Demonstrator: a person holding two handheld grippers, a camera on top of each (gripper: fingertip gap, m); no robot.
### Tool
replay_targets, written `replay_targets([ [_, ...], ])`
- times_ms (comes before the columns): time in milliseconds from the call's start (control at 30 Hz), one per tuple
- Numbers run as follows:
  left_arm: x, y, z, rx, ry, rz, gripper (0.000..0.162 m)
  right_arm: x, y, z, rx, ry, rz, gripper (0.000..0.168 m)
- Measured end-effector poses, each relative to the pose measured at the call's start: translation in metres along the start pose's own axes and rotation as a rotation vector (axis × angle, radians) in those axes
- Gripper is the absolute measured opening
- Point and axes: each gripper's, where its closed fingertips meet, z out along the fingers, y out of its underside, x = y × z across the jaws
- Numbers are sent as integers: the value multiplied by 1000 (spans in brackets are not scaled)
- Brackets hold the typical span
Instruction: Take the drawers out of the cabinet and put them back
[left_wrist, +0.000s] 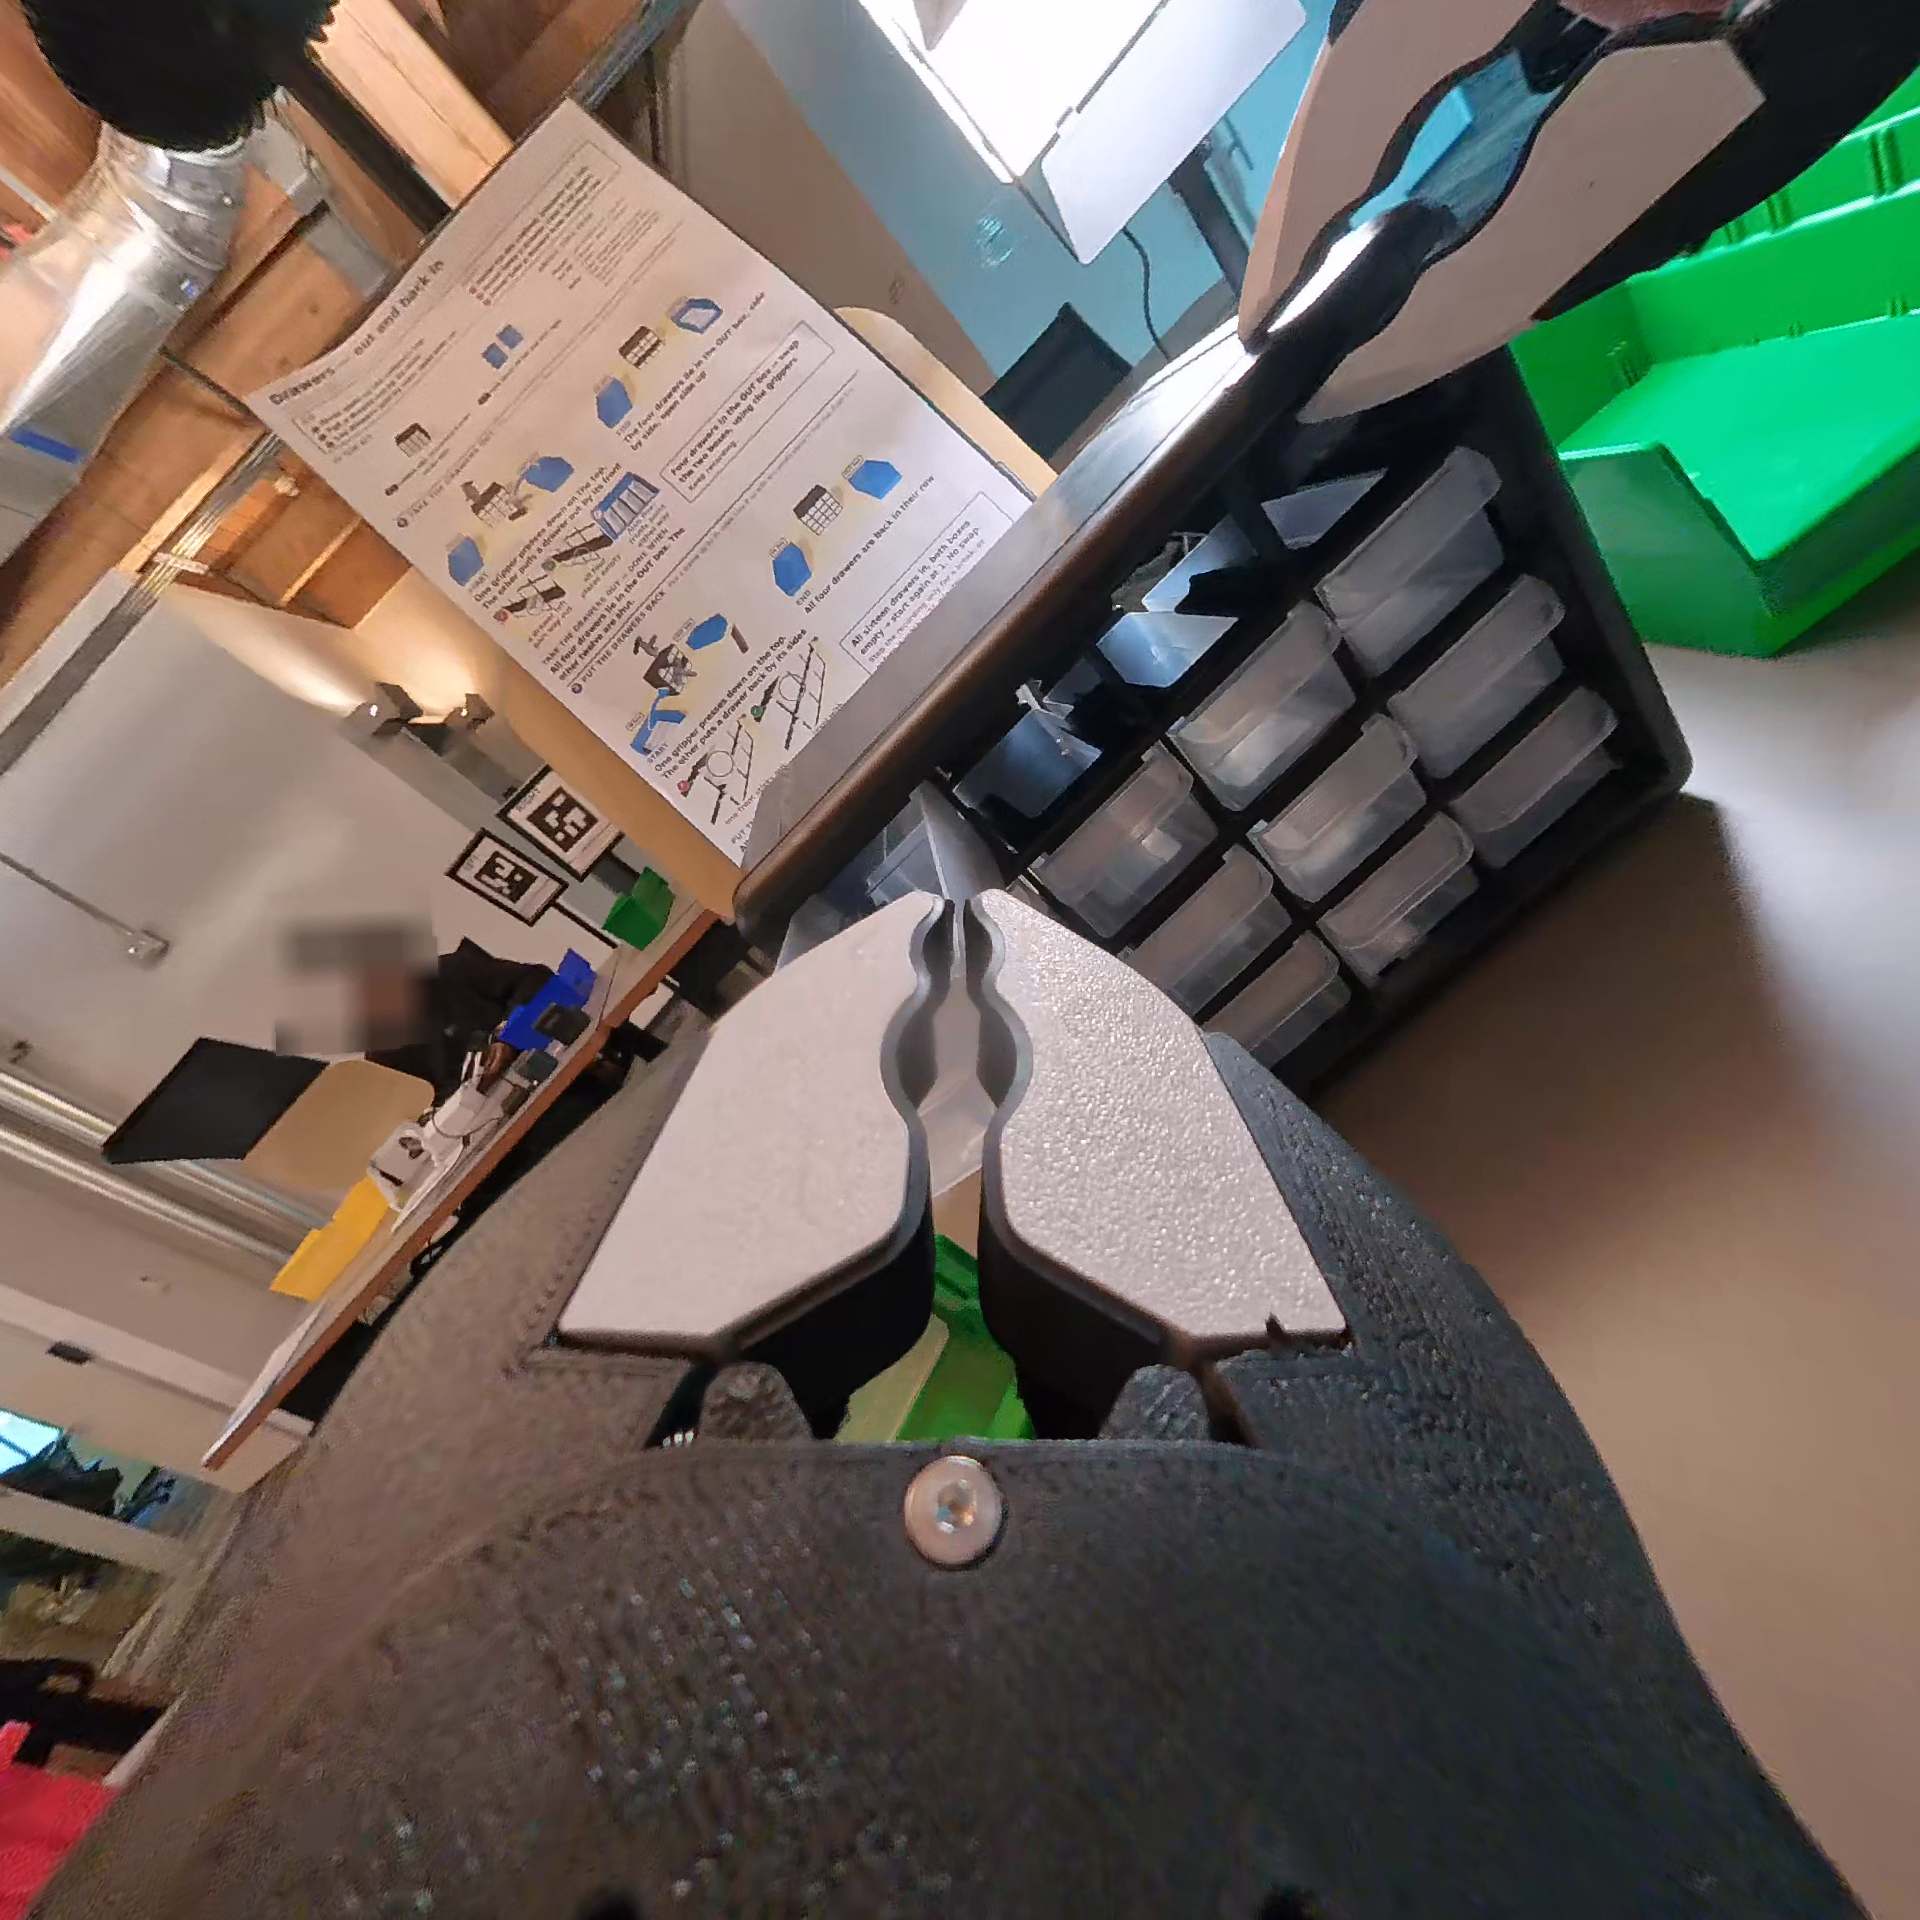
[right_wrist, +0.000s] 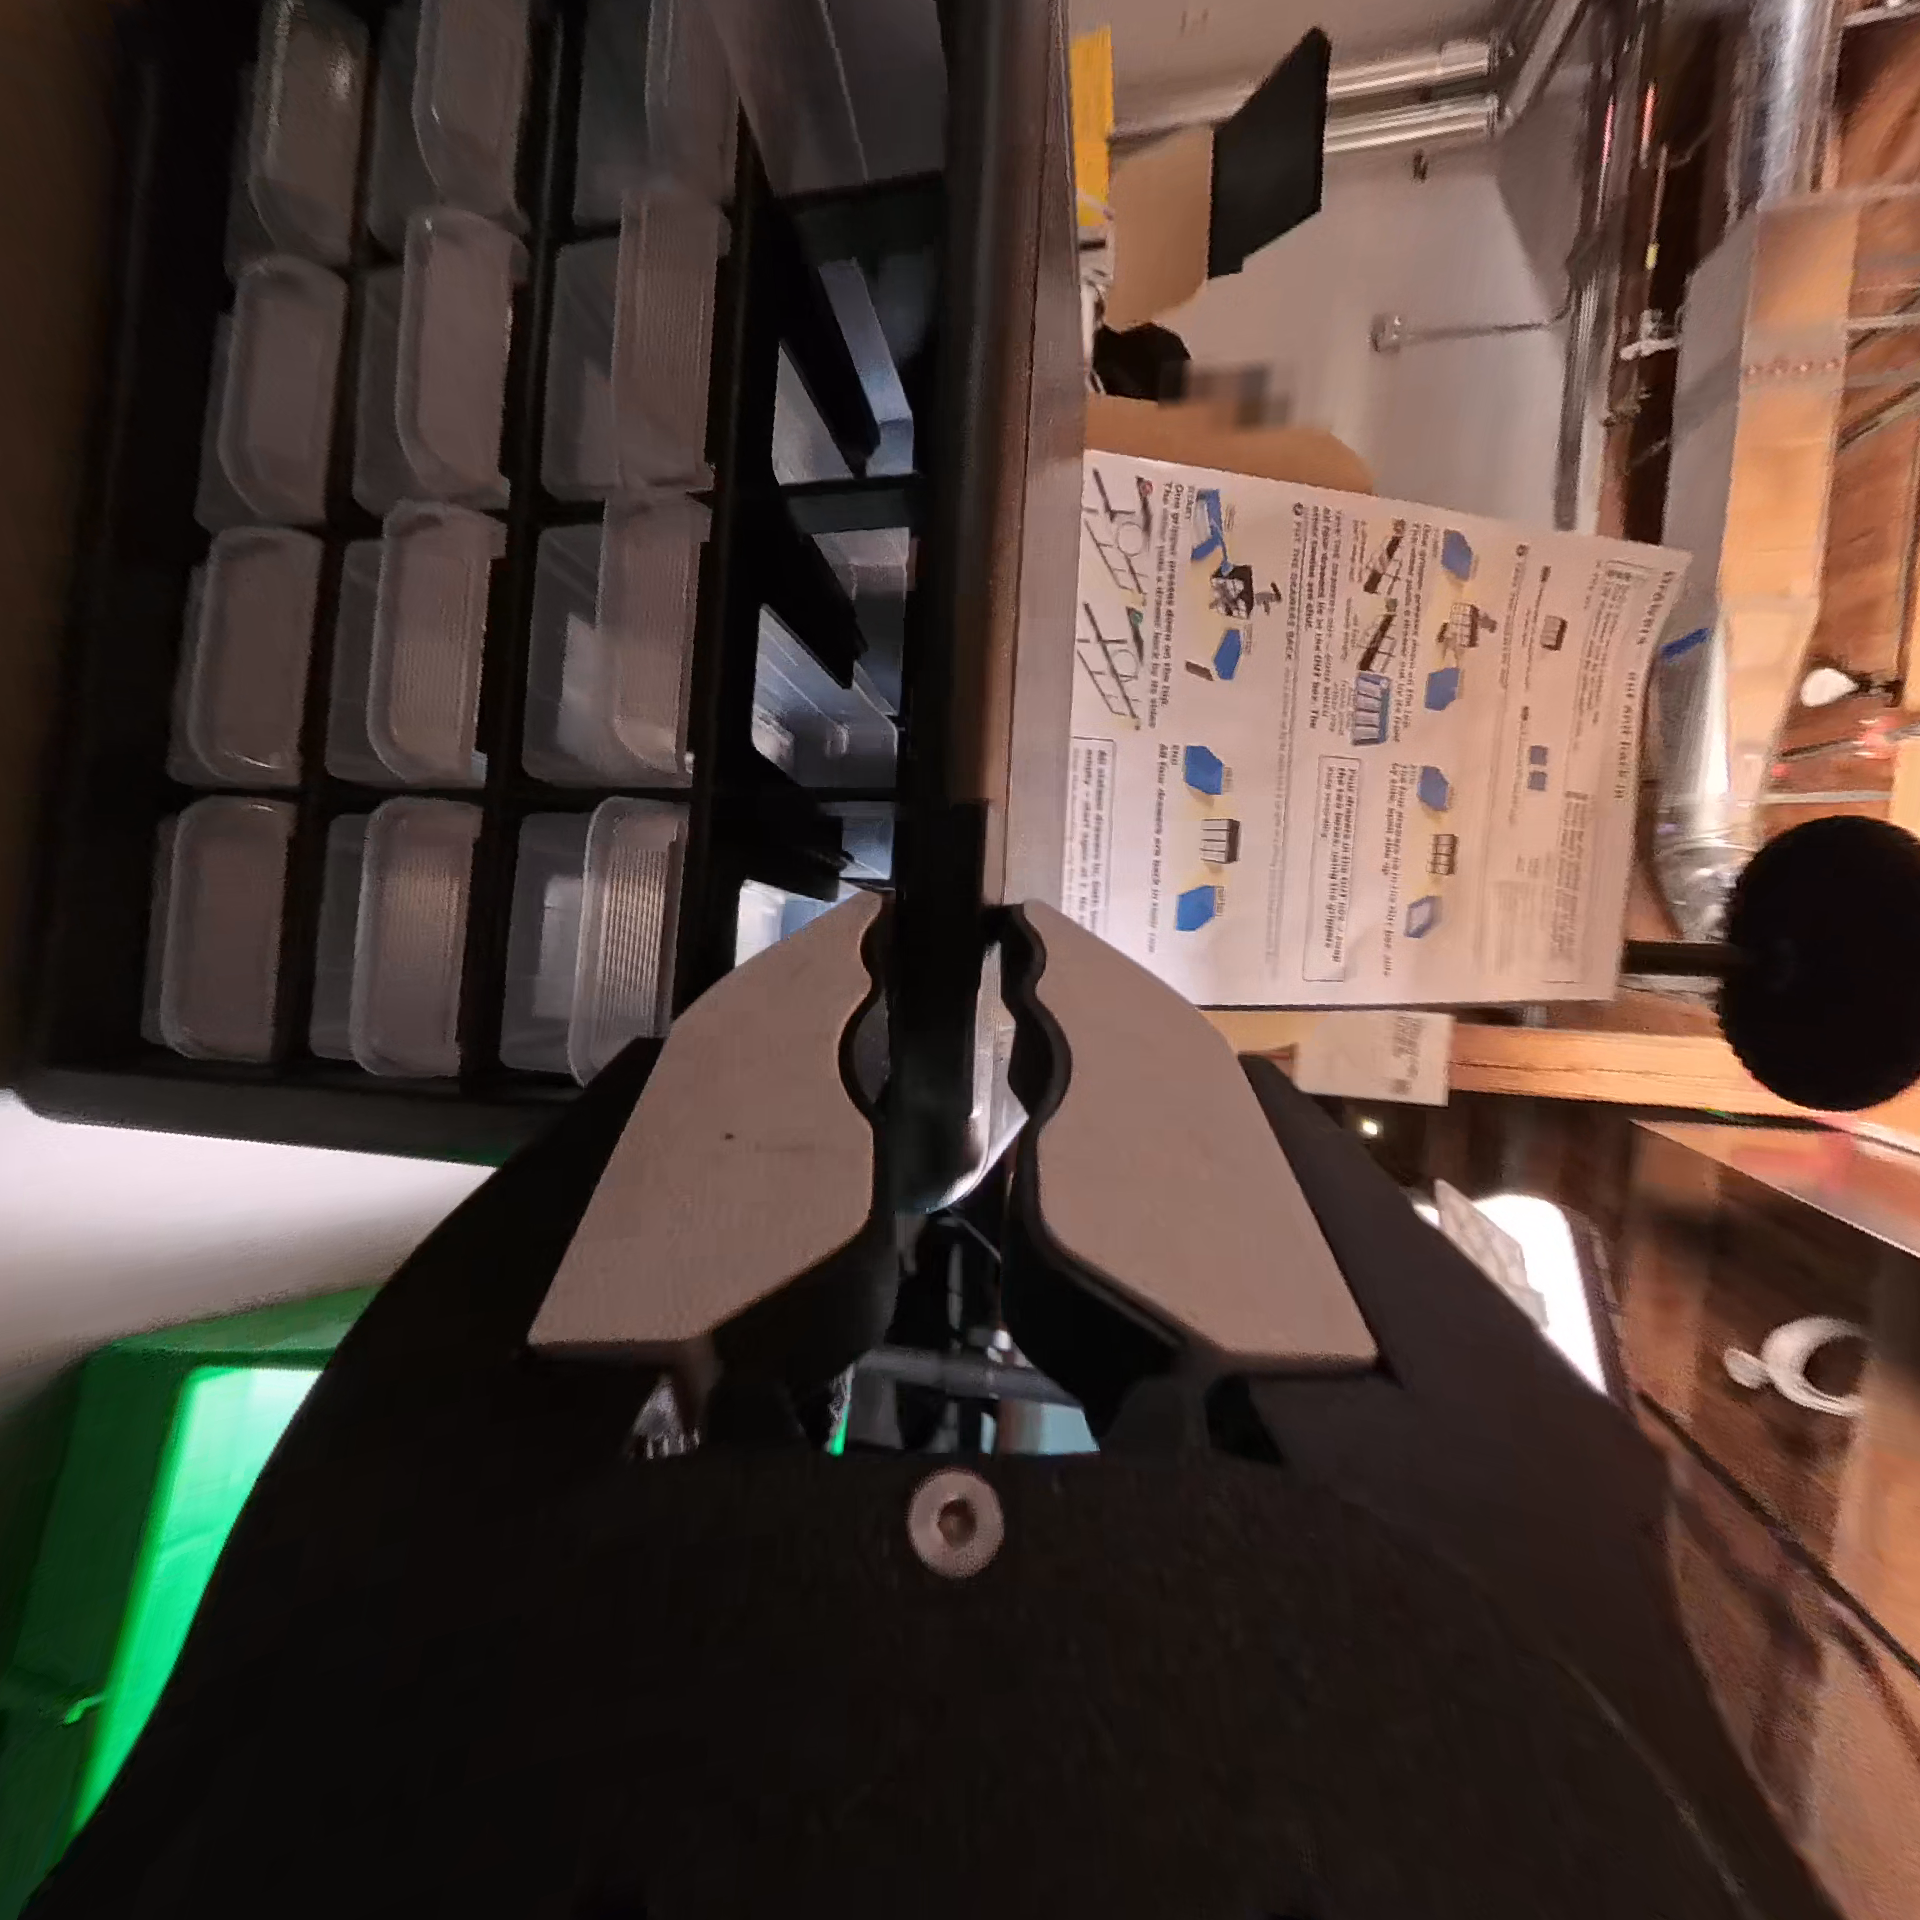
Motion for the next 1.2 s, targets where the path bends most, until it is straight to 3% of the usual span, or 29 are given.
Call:
replay_targets([
  [133,3,-5,1,-39,3,-90,3,-1,-2,-3,13,-127,145,21],
  [300,7,-6,5,-59,31,-212,3,28,-26,-16,131,-399,616,35],
  [433,14,-5,12,-81,83,-292,1,44,-15,13,52,-544,819,35],
  [567,10,-4,20,-122,157,-399,2,22,10,43,-122,-756,885,34],
  [767,2,1,41,-130,294,-543,4,16,12,44,-176,-887,897,15],
  [833,4,-1,50,-112,355,-583,7,15,9,42,-191,-902,871,8],
  [933,8,-3,64,-54,448,-633,18,15,9,42,-216,-901,869,8],
  [1000,5,-2,68,-10,481,-639,17,15,9,42,-219,-899,884,8],
  [1200,-11,20,38,64,473,-543,18,16,10,42,-201,-858,873,9],
])
